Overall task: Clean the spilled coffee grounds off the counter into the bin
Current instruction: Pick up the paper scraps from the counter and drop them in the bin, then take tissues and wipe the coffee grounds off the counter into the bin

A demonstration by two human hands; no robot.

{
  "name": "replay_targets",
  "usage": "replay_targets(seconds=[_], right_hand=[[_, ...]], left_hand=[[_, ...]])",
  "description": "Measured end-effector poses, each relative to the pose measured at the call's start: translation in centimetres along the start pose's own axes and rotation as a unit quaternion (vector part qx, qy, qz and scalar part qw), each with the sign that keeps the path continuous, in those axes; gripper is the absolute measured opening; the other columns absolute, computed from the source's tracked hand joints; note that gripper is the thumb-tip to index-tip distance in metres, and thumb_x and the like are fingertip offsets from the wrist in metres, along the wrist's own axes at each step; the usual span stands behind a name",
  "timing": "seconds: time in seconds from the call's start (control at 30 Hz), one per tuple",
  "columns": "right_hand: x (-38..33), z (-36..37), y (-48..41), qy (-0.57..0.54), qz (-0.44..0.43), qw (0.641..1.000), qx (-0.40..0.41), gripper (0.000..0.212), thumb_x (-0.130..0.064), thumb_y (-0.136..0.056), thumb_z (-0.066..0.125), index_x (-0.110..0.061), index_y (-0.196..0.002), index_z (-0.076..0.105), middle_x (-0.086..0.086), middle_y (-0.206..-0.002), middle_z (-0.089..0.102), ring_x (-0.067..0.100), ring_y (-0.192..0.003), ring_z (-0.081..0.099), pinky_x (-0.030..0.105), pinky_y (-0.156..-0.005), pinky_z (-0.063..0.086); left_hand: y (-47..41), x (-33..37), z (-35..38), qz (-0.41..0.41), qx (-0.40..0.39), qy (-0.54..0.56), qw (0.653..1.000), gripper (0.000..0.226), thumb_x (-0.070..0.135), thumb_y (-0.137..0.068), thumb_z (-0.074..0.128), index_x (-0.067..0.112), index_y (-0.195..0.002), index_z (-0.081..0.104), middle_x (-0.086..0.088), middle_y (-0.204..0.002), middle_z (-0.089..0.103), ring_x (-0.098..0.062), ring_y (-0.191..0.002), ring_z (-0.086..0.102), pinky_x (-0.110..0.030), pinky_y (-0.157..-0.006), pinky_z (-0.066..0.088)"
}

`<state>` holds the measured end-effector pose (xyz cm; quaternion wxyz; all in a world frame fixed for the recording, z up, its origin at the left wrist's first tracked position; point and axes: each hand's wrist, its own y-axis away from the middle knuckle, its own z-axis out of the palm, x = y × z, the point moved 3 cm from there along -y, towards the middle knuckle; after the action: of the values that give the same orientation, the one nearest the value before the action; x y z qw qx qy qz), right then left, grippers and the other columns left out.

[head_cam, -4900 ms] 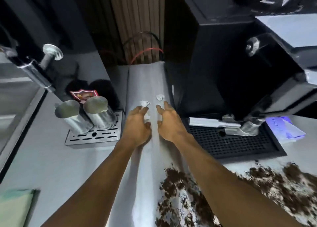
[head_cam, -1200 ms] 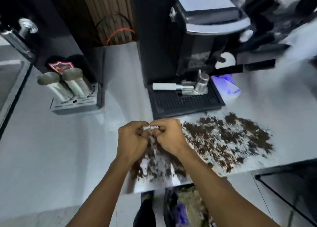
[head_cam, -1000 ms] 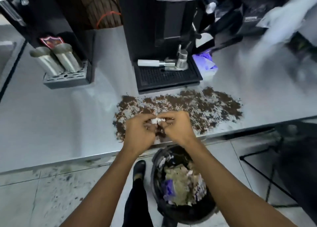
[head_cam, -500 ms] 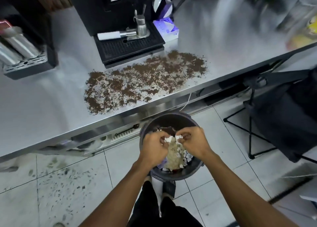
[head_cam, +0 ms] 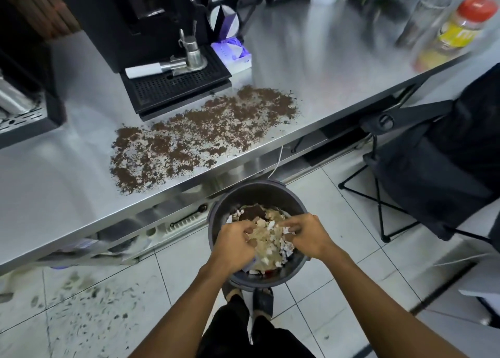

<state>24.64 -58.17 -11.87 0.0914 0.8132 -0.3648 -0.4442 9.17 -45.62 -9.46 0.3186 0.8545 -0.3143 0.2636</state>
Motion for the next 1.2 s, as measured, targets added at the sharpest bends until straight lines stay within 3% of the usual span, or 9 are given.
replay_targets(seconds=[0.2,0.37,0.6,0.77,0.87,0.93,1.0,1.13,1.2], right_hand=[[-4.5,-2.6,-2.2,-0.028,-0.054,0.997,0.036,0.031,-0.003,-0.080,0.069,-0.018,-0.106,0.075,-0.007,-0.100,0.073,0.002,-0.088,0.066,0.024,-0.084,0.057],[-9.1,-5.3,-5.1,-0.064,-0.068,0.990,0.104,0.018,-0.007,-0.084,0.070,-0.016,-0.098,0.075,-0.005,-0.086,0.074,0.003,-0.077,0.067,0.012,-0.064,0.052],[-15.2,-9.4,-10.9,-0.097,-0.098,0.978,0.158,0.018,-0.004,-0.086,0.067,-0.016,-0.097,0.076,-0.008,-0.091,0.069,-0.003,-0.072,0.062,0.016,-0.067,0.054],[-18.8,-12.2,-17.4,-0.092,-0.148,0.971,0.166,0.020,-0.008,-0.084,0.070,-0.020,-0.099,0.076,-0.011,-0.097,0.072,0.000,-0.092,0.065,0.025,-0.092,0.053],[-20.5,-14.4,-22.3,-0.094,-0.185,0.962,0.181,0.020,-0.005,-0.082,0.067,-0.017,-0.095,0.077,-0.010,-0.091,0.073,0.003,-0.086,0.068,0.028,-0.091,0.055],[-21.1,-15.9,-26.2,-0.092,-0.191,0.960,0.185,0.019,-0.008,-0.083,0.067,-0.015,-0.099,0.076,-0.007,-0.095,0.073,0.007,-0.088,0.067,0.031,-0.090,0.055],[-21.6,-17.5,-30.1,-0.067,-0.201,0.957,0.199,0.022,-0.011,-0.084,0.068,-0.013,-0.105,0.074,-0.001,-0.103,0.073,0.010,-0.089,0.064,0.029,-0.090,0.053],[-23.0,-19.0,-37.2,-0.021,-0.214,0.956,0.200,0.031,-0.019,-0.083,0.072,-0.013,-0.113,0.070,0.006,-0.111,0.070,0.020,-0.102,0.062,0.028,-0.092,0.048],[-23.3,-18.8,-39.8,-0.005,-0.209,0.959,0.189,0.021,-0.023,-0.083,0.071,-0.018,-0.103,0.072,0.008,-0.106,0.069,0.020,-0.103,0.058,0.022,-0.085,0.043]], left_hand=[[-3.7,1.9,-4.3,0.018,0.050,0.052,0.997,0.029,0.009,-0.080,0.072,0.017,-0.108,0.073,0.010,-0.088,0.069,0.001,-0.076,0.063,-0.019,-0.081,0.054],[-7.9,4.3,-8.4,0.055,0.093,0.096,0.990,0.024,0.005,-0.081,0.073,0.016,-0.102,0.074,0.014,-0.083,0.068,0.001,-0.075,0.064,-0.012,-0.077,0.052],[-13.6,6.6,-13.8,0.107,0.134,0.112,0.979,0.026,-0.001,-0.085,0.066,0.015,-0.104,0.073,0.012,-0.081,0.069,0.003,-0.076,0.063,-0.009,-0.068,0.052],[-19.1,8.5,-17.3,0.093,0.186,0.103,0.973,0.026,0.004,-0.086,0.064,0.018,-0.107,0.072,0.015,-0.079,0.068,0.000,-0.071,0.063,-0.011,-0.065,0.053],[-23.5,9.8,-18.7,0.084,0.229,0.087,0.966,0.021,0.009,-0.084,0.064,0.020,-0.098,0.074,0.012,-0.077,0.071,0.000,-0.070,0.063,-0.021,-0.073,0.056],[-26.6,10.6,-19.5,0.066,0.259,0.084,0.960,0.021,0.013,-0.084,0.063,0.019,-0.101,0.074,0.010,-0.086,0.073,0.003,-0.075,0.063,-0.013,-0.076,0.052],[-29.5,11.8,-20.2,0.044,0.289,0.083,0.953,0.019,0.016,-0.085,0.064,0.016,-0.101,0.075,0.006,-0.090,0.074,-0.003,-0.081,0.065,-0.016,-0.079,0.051],[-35.5,13.3,-21.1,-0.015,0.341,0.104,0.934,0.011,0.013,-0.085,0.064,0.014,-0.081,0.074,0.003,-0.075,0.071,-0.016,-0.074,0.066,-0.024,-0.067,0.048],[-37.9,13.7,-21.3,-0.049,0.350,0.101,0.930,0.014,0.016,-0.082,0.063,0.016,-0.070,0.071,0.003,-0.071,0.071,-0.018,-0.074,0.066,-0.024,-0.063,0.045]])
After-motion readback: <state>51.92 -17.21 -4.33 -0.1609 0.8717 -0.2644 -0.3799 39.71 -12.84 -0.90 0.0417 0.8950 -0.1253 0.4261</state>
